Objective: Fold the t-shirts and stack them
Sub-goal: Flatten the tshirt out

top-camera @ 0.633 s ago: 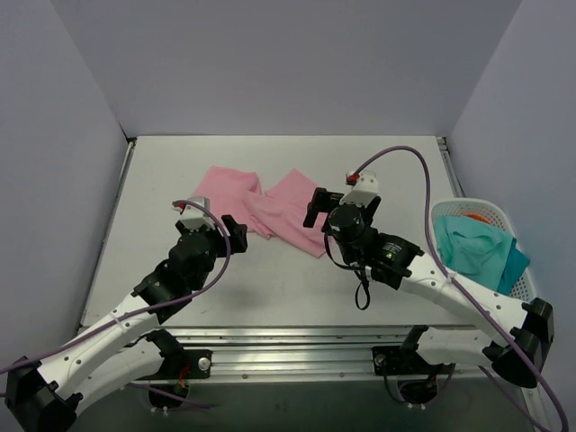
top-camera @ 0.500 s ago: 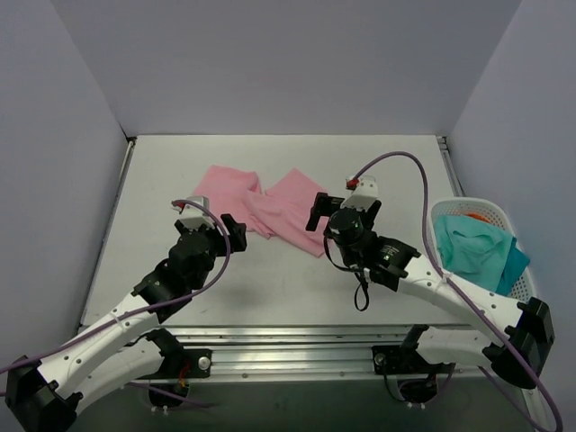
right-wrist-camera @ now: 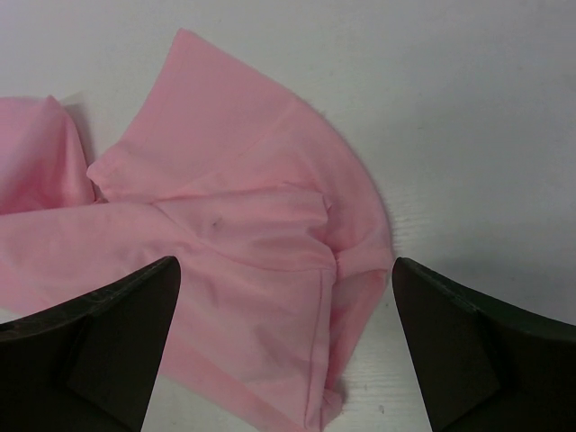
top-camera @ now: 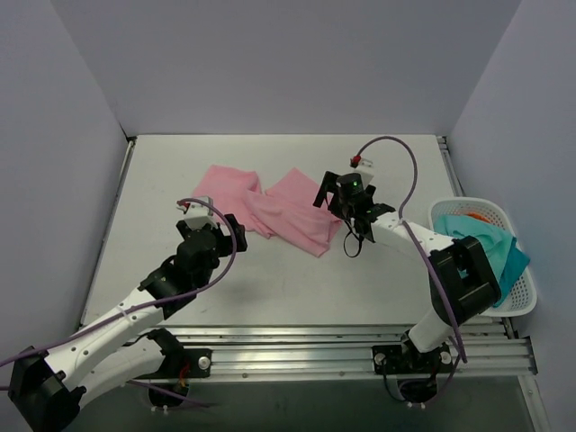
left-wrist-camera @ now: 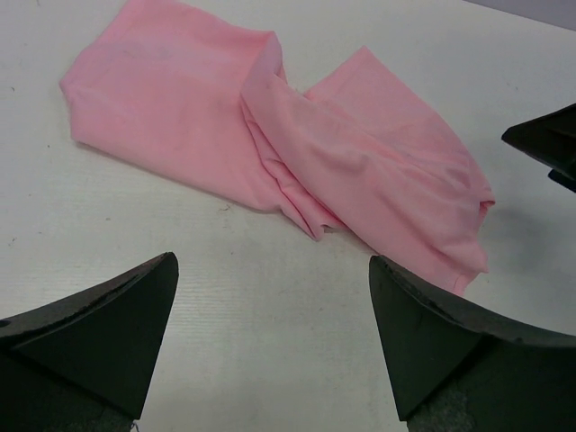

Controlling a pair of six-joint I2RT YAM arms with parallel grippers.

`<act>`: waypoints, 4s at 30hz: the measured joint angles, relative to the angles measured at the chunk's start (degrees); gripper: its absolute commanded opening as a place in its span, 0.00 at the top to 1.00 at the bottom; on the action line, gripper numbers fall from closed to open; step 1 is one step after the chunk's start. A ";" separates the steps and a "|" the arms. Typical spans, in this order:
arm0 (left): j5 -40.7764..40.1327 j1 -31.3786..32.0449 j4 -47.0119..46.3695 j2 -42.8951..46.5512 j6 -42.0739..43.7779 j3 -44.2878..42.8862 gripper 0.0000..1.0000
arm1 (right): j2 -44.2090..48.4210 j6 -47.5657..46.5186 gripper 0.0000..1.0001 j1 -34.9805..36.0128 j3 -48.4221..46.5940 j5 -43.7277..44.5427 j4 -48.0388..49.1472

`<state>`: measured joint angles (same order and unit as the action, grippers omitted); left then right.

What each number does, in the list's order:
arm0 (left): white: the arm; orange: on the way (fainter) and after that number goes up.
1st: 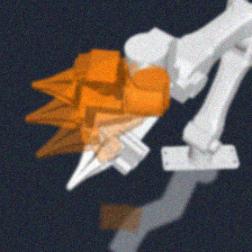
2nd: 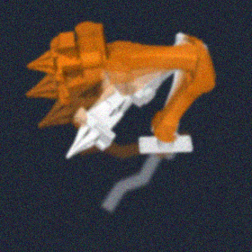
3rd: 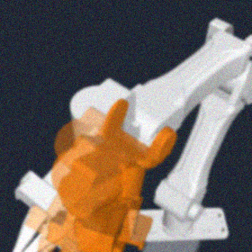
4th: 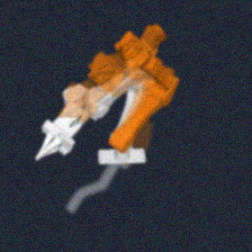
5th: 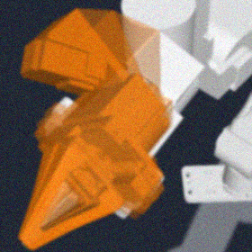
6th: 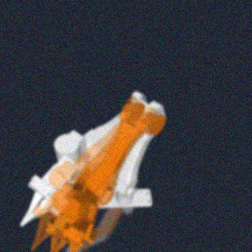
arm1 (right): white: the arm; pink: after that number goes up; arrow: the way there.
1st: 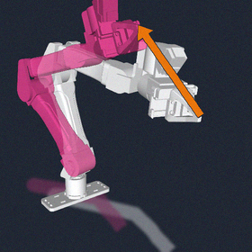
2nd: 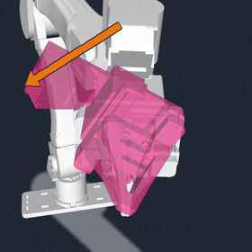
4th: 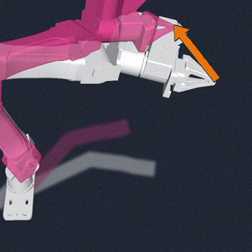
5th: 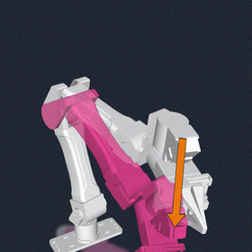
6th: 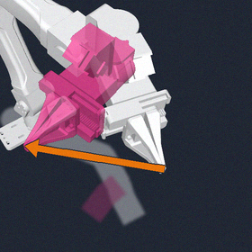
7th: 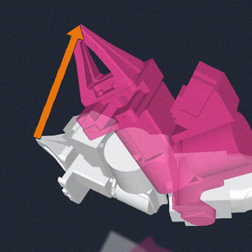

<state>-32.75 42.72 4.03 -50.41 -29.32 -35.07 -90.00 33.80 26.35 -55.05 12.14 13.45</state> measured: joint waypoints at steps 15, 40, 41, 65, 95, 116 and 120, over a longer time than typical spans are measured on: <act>-0.46 0.00 0.09 0.55 0.22 0.00 0.03 | -16.76 3.98 0.00 0.28 -1.95 -7.13 10.08; -0.44 0.00 0.09 0.83 0.22 0.00 0.03 | -18.69 2.19 1.00 3.02 -7.76 -7.78 9.49; -0.44 0.00 0.09 0.94 0.22 0.00 0.03 | -18.69 2.12 1.00 3.10 -7.74 -7.67 9.22; -6.10 0.00 3.52 8.79 -1.62 0.96 0.03 | -9.64 10.21 0.00 35.63 1.25 11.56 -17.46; -8.98 0.02 4.28 11.06 -2.64 2.27 0.03 | -13.51 9.68 0.04 31.69 -7.54 18.05 -18.47; -9.01 0.02 4.37 11.72 -2.64 2.27 0.03 | -16.57 9.97 0.03 39.34 -17.07 20.04 -21.70; -9.01 0.02 4.37 11.72 -2.64 2.27 0.03 | -16.57 9.88 0.03 39.47 -17.07 20.02 -21.40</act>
<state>-41.76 42.74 8.40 -38.70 -31.97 -32.80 -106.56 43.68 65.82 -72.12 32.16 -7.94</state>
